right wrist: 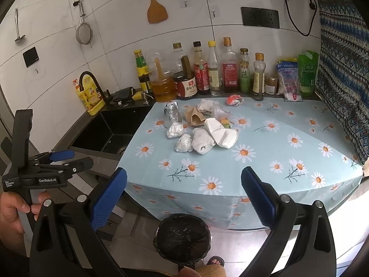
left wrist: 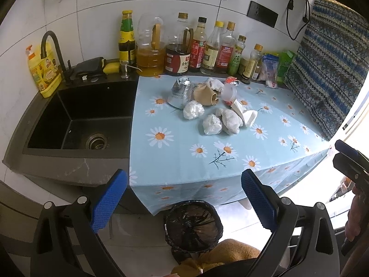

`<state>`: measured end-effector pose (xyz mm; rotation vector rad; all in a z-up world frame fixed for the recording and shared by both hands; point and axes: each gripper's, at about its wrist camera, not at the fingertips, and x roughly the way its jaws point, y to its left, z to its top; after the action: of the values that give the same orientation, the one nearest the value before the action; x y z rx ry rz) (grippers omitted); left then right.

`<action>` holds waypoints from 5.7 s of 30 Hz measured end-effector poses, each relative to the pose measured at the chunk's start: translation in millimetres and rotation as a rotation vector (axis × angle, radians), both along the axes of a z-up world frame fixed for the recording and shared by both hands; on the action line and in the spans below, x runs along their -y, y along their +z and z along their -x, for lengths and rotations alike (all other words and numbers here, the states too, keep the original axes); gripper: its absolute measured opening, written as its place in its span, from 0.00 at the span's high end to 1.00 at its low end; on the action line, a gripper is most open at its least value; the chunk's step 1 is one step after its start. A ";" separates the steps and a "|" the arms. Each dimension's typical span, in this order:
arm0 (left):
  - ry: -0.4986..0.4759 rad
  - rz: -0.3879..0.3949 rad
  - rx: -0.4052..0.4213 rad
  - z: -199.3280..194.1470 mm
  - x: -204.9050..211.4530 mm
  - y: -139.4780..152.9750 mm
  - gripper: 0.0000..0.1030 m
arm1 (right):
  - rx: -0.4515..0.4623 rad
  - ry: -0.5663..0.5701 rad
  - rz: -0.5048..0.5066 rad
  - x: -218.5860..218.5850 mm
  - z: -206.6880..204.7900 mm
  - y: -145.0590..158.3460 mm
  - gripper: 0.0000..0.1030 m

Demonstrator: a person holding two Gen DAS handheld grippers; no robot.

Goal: Collect trash

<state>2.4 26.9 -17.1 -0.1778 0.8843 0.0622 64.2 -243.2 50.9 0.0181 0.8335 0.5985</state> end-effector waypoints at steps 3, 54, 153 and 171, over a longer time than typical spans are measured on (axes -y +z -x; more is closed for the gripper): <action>-0.004 0.008 0.000 -1.7 -1.7 -1.4 0.07 | 0.006 0.002 0.008 -5.2 1.8 -0.1 0.05; 0.116 0.005 -0.180 -111.0 -3.7 -37.1 0.07 | -0.222 0.147 0.039 -11.1 -209.0 -109.1 0.05; -0.334 -0.059 -0.088 -232.4 110.5 -65.9 0.66 | -0.343 0.030 -0.141 77.2 -178.6 -105.5 0.20; -0.199 0.024 -0.117 -92.7 57.1 -81.0 0.66 | -0.406 0.174 -0.101 6.8 -95.0 -126.1 0.19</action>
<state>95.1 -30.2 -98.1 -0.1084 1.0157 -0.1249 159.2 -250.0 -75.2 0.1654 1.2050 0.8154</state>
